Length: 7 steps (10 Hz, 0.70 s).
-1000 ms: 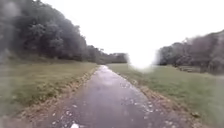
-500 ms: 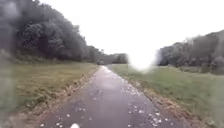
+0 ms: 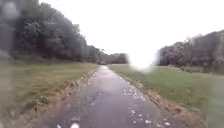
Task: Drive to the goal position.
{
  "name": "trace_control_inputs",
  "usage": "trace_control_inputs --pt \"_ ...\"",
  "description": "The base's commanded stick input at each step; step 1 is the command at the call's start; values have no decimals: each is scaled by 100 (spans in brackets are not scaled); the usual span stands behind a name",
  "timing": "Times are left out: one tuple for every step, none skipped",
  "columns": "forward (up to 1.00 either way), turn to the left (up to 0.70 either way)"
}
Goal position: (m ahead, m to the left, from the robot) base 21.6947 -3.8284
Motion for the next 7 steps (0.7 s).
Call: trace_control_inputs --pt "50 0" --pt "50 0" --pt "50 0" --pt "50 0" --pt "50 0" --pt "50 0" --pt "50 0"
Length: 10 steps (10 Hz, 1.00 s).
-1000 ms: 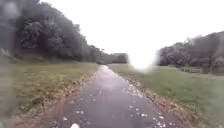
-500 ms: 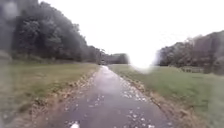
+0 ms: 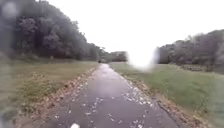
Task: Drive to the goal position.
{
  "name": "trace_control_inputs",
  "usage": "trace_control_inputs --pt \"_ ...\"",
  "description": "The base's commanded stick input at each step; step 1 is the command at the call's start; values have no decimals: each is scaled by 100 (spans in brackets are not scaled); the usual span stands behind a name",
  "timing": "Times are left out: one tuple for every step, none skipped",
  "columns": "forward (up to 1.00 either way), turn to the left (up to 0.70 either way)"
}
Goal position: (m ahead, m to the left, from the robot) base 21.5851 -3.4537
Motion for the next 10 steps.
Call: trace_control_inputs --pt "50 0" --pt "50 0" --pt "50 0" --pt "50 0" --pt "50 0" --pt "50 0" --pt "50 0" --pt "50 0" --pt "50 0" --pt "50 0"
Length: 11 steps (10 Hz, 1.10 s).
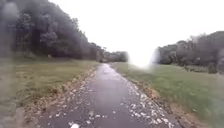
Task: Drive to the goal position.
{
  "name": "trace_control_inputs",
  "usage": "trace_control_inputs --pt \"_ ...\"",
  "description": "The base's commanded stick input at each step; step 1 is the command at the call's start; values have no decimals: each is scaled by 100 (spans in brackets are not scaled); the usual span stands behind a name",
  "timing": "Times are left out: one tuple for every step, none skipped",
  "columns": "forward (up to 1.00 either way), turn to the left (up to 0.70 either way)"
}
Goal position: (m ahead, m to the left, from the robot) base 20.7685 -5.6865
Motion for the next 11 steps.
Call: trace_control_inputs --pt "50 0" --pt "50 0" --pt "50 0" --pt "50 0" --pt "50 0" --pt "50 0" --pt "50 0" --pt "50 0" --pt "50 0" --pt "50 0" --pt "50 0"
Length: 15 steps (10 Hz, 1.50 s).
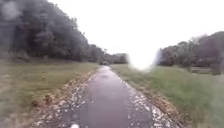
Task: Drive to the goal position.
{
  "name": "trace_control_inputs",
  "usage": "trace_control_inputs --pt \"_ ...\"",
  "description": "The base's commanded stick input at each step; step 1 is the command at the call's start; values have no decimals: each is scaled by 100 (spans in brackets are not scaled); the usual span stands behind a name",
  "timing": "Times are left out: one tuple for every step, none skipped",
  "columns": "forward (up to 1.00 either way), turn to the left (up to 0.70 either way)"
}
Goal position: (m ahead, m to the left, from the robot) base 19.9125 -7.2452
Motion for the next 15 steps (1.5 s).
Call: trace_control_inputs --pt "50 0" --pt "50 0" --pt "50 0" --pt "50 0" --pt "50 0" --pt "50 0" --pt "50 0" --pt "50 0" --pt "50 0" --pt "50 0" --pt "50 0" --pt "50 0" --pt "50 0" --pt "50 42" --pt "50 50"
